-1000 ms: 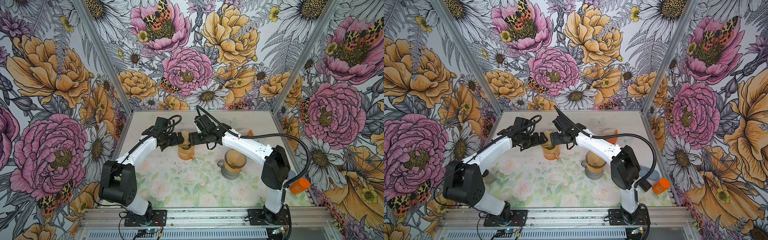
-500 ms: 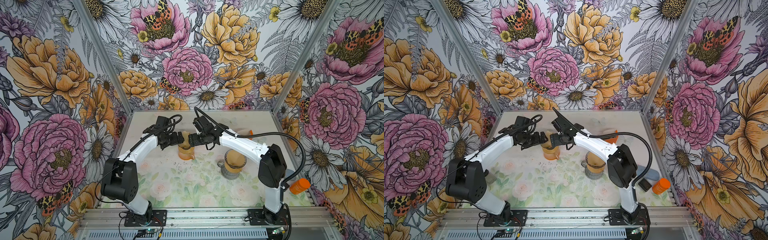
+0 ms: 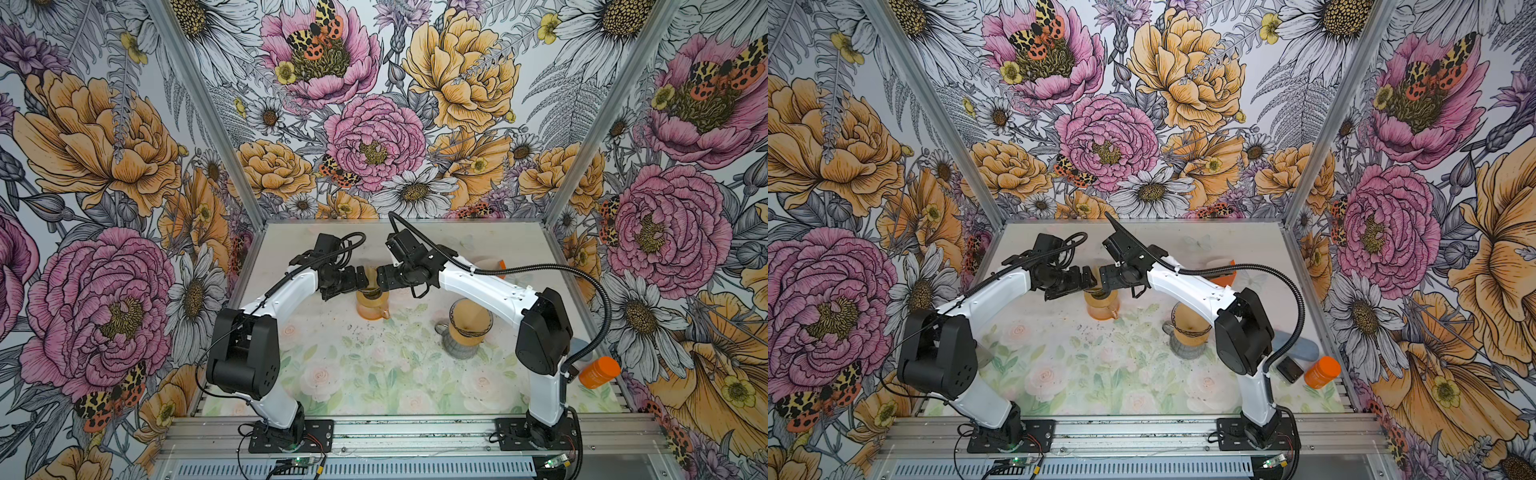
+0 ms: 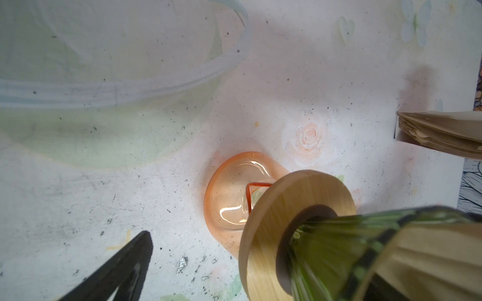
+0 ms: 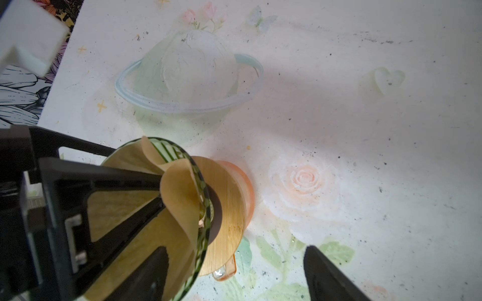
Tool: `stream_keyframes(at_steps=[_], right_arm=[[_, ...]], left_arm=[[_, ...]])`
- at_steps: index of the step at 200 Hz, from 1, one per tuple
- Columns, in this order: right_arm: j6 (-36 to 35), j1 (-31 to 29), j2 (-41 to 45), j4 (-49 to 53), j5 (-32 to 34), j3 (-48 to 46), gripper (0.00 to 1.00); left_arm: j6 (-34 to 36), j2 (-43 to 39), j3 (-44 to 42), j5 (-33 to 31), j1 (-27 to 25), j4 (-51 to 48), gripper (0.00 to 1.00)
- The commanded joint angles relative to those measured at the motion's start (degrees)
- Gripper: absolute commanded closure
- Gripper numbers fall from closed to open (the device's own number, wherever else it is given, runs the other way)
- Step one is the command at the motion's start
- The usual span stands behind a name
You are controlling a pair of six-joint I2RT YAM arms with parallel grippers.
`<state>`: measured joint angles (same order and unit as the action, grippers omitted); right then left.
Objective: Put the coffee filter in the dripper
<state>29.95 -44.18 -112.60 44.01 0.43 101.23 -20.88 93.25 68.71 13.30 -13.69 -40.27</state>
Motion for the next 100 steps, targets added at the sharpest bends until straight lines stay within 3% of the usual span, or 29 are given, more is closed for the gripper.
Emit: stream_keyframes(at_steps=[1,100], right_arm=[[-0.7,0.3,-1.4,0.5,1.2,1.4,0.18],[0.5,0.5,1.1,0.9,2.5,1.8,0.25]], left_arm=[[0.5,-0.1,2.0,-0.8,0.4,-0.2,0.01],[0.4,-2.3,3.2,1.0,1.0,-1.4,0.01]])
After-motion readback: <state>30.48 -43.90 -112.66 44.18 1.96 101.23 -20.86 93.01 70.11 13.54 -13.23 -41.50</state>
